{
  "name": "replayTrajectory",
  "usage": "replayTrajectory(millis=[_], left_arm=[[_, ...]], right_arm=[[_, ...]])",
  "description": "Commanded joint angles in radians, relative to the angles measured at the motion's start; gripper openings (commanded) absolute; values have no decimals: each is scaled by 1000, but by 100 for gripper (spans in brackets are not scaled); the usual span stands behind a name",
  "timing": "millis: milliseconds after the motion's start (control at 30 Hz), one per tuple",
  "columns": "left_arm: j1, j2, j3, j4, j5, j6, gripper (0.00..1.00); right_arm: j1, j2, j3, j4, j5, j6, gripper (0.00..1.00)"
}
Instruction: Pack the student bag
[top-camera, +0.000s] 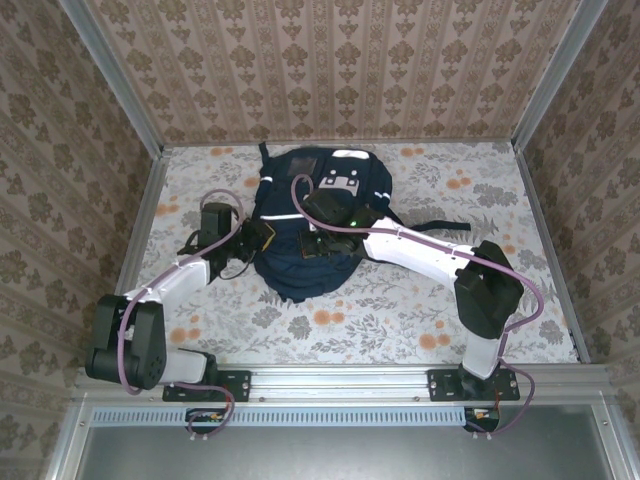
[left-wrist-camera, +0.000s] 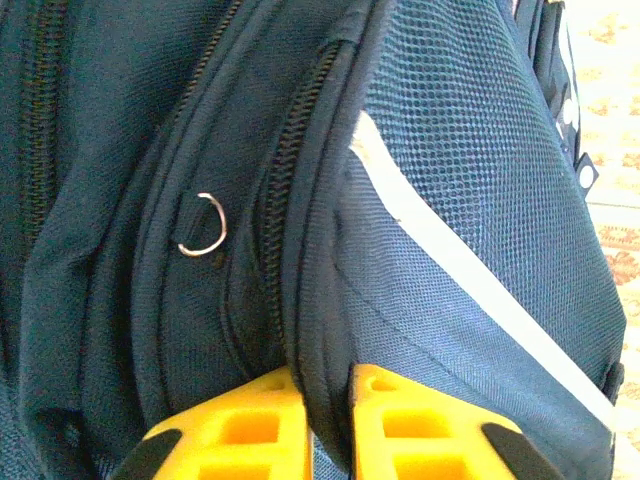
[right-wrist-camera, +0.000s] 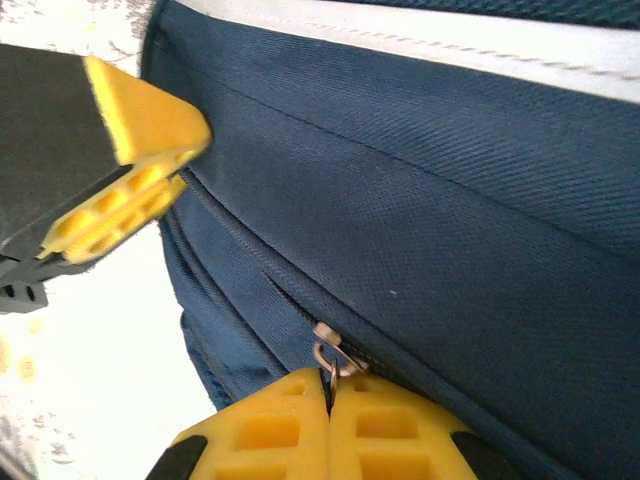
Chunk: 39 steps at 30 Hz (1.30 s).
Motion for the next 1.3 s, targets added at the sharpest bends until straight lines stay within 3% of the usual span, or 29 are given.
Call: replayTrajectory(millis=[0,333,600,933,967,1033,1133,1267], left_arm=[[-5,-8,24,-44,-61,42,2],[17,-18,27,-101,-72,111,0],[24,-11,42,-159,-41,187,0],[46,-5,79,-243,28,318,0],[48,-8,87,-245,34,325,0],[53,-29,112,-266,38,343,22],[68,-72,174,-352,-7,392,55],[105,-130,242,-477,-150,478,75]], right_arm=[[-2,-73,-15,-99,123,-47,0],[-85,-170,-99,-246,377,-194,0],[-191,-97,-9,-257,361,-263,0],[-240,-2,139,-268,274,-282,0],[-241,-4,144,-268,264,-278,3],[-242,-23,152,-281,249,-262,16],[-241,-93,126,-281,258,-244,48],[-251,-234,31,-208,340,-243,80]])
